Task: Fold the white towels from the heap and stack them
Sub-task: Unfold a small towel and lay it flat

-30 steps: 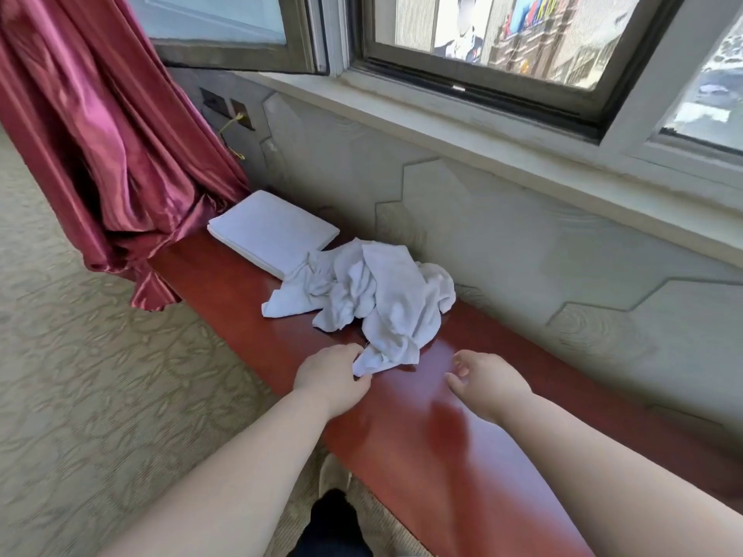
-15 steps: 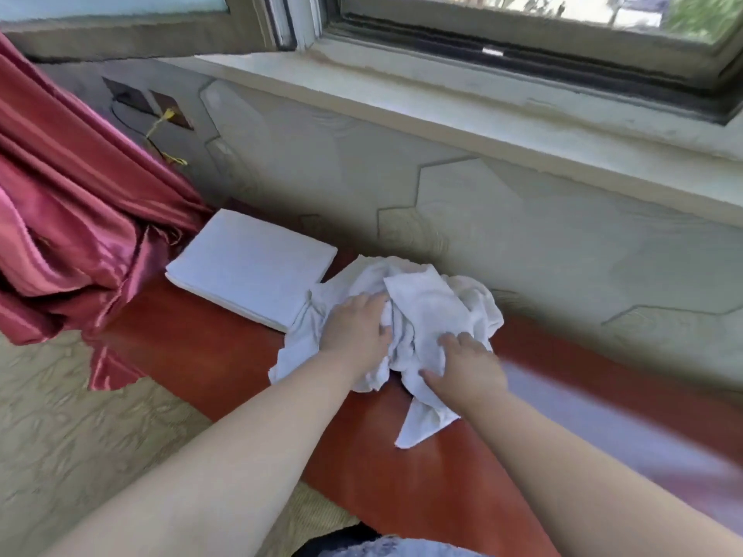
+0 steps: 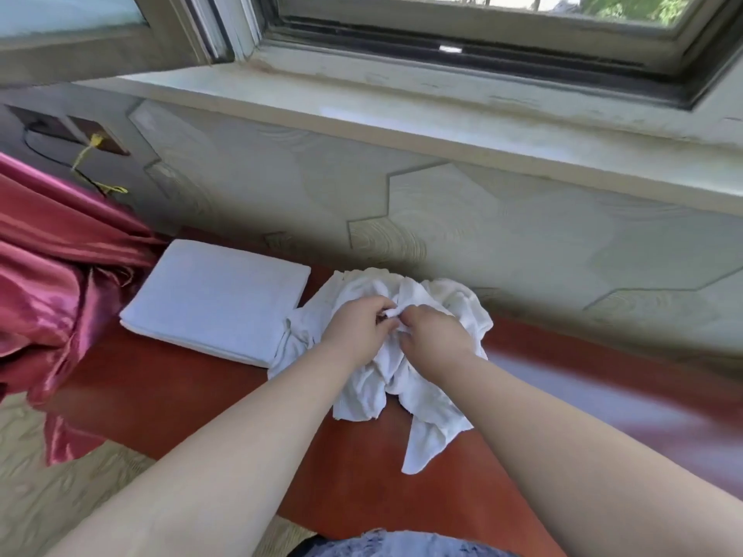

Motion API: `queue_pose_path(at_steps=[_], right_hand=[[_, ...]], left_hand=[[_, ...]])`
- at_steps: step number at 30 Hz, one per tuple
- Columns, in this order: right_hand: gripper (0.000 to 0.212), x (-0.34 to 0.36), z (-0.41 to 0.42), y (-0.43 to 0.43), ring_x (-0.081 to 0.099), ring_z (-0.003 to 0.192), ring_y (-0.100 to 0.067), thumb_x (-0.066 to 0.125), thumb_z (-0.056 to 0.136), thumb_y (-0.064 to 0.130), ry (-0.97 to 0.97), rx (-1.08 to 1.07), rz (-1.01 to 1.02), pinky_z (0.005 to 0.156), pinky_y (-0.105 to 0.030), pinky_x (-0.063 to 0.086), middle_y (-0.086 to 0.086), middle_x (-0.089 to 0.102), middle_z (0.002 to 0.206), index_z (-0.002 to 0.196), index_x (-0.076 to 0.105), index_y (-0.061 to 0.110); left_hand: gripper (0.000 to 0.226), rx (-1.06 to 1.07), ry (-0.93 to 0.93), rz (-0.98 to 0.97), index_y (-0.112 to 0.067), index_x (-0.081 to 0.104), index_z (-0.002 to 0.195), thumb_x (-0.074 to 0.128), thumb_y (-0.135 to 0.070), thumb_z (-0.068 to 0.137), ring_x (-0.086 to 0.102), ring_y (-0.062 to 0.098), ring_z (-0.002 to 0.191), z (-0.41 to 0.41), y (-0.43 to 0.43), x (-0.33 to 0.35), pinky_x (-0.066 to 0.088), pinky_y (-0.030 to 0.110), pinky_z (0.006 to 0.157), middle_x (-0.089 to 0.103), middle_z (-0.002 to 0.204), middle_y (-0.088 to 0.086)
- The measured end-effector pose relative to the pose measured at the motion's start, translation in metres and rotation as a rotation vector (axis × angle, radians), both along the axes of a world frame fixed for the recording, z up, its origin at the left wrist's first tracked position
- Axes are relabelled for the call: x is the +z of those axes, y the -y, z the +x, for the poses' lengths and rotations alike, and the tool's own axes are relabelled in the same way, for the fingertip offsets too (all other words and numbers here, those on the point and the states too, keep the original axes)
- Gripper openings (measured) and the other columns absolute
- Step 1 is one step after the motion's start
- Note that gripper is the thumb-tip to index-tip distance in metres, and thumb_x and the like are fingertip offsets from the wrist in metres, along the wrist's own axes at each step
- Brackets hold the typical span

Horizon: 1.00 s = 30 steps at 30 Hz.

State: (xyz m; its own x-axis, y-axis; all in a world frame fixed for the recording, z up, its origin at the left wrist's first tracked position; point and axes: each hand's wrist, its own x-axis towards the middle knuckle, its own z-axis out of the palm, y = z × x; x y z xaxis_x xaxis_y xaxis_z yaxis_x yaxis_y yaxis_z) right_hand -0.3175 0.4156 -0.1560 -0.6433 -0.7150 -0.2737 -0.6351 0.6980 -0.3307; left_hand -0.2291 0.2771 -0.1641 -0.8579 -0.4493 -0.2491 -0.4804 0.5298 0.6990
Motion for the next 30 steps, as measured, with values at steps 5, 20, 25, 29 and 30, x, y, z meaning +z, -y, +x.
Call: queue_pose_path(at_steps=[5, 20, 25, 29, 30], right_hand=[[0.033, 0.014, 0.000, -0.031, 0.049, 0.066, -0.018, 0.039, 0.102, 0.040, 0.049, -0.135, -0.200, 0.053, -0.036, 0.033, 0.004, 0.050, 0.074, 0.077, 0.044, 0.020], [0.011, 0.082, -0.030, -0.151, 0.055, 0.071, -0.018, 0.054, 0.092, 0.013, 0.411, -0.574, -0.470, 0.059, -0.029, 0.040, 0.003, 0.063, 0.085, 0.101, 0.058, 0.018], [0.024, 0.084, -0.030, -0.190, 0.051, 0.074, -0.021, 0.047, 0.100, 0.023, 0.349, -0.492, -0.371, 0.063, -0.032, 0.039, -0.013, 0.067, 0.089, 0.097, 0.063, 0.005], [0.022, 0.093, -0.030, -0.228, 0.061, 0.081, -0.021, 0.059, 0.097, 0.042, 0.272, -0.436, -0.348, 0.071, -0.034, 0.051, 0.003, 0.065, 0.087, 0.103, 0.061, 0.021], [0.027, 0.096, -0.032, -0.237, 0.062, 0.087, -0.021, 0.062, 0.094, 0.042, 0.269, -0.414, -0.331, 0.075, -0.035, 0.053, 0.004, 0.065, 0.094, 0.115, 0.059, 0.025]], left_hand=[[0.053, -0.040, -0.001, -0.060, -0.035, 0.057, 0.135, 0.067, -0.058, 0.089, 0.060, 0.008, 0.107, 0.006, -0.009, 0.002, 0.047, 0.030, 0.096, 0.062, 0.114, -0.017], [0.088, 0.055, 0.230, -0.219, -0.031, -0.003, 0.163, 0.053, -0.053, 0.098, 0.061, 0.034, 0.120, -0.006, -0.094, -0.009, 0.050, 0.040, 0.091, 0.022, 0.165, 0.011], [0.031, 0.002, 0.280, -0.305, -0.024, 0.061, 0.122, 0.048, -0.044, 0.103, 0.065, 0.028, 0.104, -0.008, -0.102, 0.005, 0.052, 0.040, 0.087, 0.071, 0.113, 0.003], [0.027, -0.054, 0.089, -0.548, -0.028, 0.063, 0.097, 0.041, -0.041, 0.106, 0.057, 0.024, 0.107, -0.017, -0.149, 0.040, 0.042, 0.044, 0.093, 0.065, 0.105, -0.007], [0.026, -0.075, 0.031, -0.564, -0.030, 0.062, 0.094, 0.042, -0.040, 0.106, 0.054, 0.022, 0.106, -0.024, -0.161, 0.047, 0.038, 0.046, 0.098, 0.064, 0.102, -0.008]])
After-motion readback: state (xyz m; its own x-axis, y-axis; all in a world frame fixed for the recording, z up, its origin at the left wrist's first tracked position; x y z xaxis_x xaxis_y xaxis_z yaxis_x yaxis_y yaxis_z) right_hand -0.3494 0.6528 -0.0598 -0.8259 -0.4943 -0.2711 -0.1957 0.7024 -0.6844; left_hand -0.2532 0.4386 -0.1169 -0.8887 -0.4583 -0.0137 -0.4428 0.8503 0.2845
